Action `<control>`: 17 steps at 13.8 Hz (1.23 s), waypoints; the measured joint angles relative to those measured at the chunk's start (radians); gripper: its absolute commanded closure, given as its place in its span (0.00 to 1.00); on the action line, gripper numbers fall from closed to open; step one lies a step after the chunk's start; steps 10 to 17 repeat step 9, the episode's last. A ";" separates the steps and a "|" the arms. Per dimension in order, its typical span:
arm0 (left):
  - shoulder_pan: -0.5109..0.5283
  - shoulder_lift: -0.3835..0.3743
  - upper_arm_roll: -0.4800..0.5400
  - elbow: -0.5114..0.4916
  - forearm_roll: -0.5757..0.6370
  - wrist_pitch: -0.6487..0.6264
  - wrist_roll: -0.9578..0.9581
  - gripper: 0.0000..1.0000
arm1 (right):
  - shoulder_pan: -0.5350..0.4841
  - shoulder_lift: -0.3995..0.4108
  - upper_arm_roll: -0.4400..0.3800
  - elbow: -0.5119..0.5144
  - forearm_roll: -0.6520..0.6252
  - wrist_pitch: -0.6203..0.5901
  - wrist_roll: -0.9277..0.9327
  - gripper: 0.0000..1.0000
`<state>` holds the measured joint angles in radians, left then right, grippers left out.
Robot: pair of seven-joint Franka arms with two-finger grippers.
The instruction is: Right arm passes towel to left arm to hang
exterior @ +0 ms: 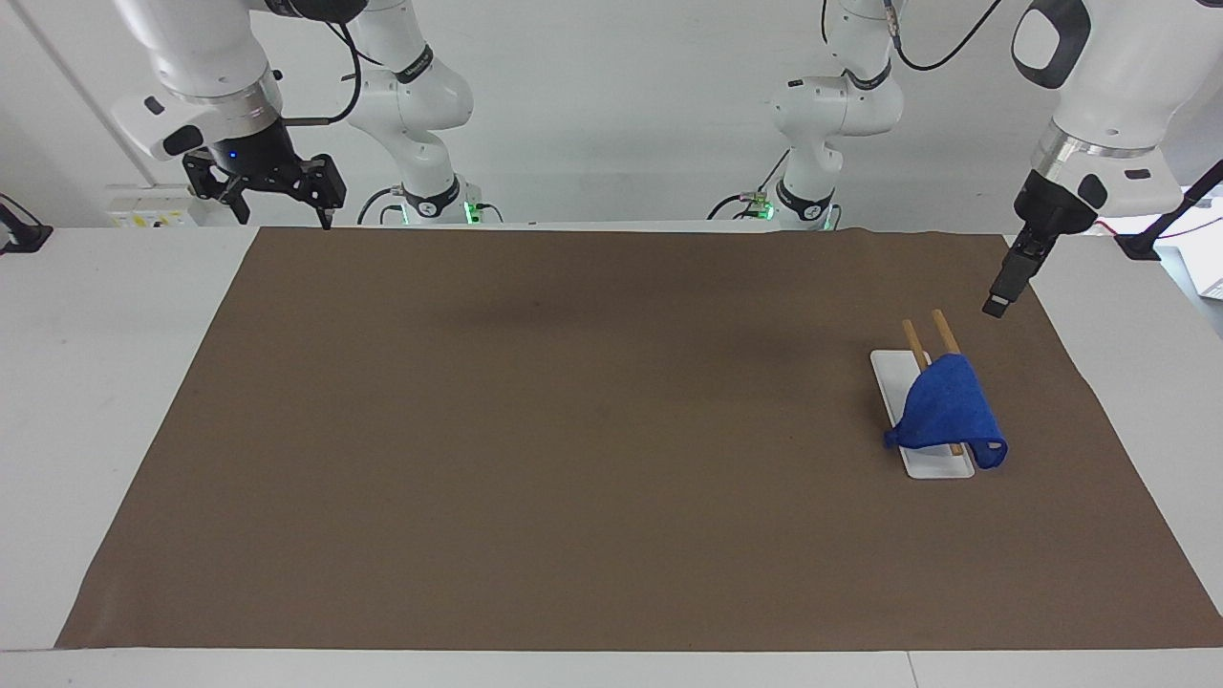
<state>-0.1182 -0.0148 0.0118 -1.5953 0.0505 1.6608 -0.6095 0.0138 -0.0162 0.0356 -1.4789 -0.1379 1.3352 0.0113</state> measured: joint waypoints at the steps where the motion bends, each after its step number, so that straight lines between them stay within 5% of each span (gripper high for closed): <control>1: 0.000 0.004 0.002 0.006 -0.001 -0.032 0.150 0.00 | 0.000 0.000 0.000 -0.004 0.003 0.000 0.000 0.00; 7: 0.085 0.005 0.041 0.024 -0.018 -0.096 0.754 0.00 | 0.000 -0.002 0.000 -0.017 0.008 -0.008 -0.003 0.00; 17: 0.089 0.006 0.041 0.028 -0.051 -0.104 0.803 0.00 | -0.006 -0.003 0.000 -0.018 0.009 -0.012 -0.010 0.00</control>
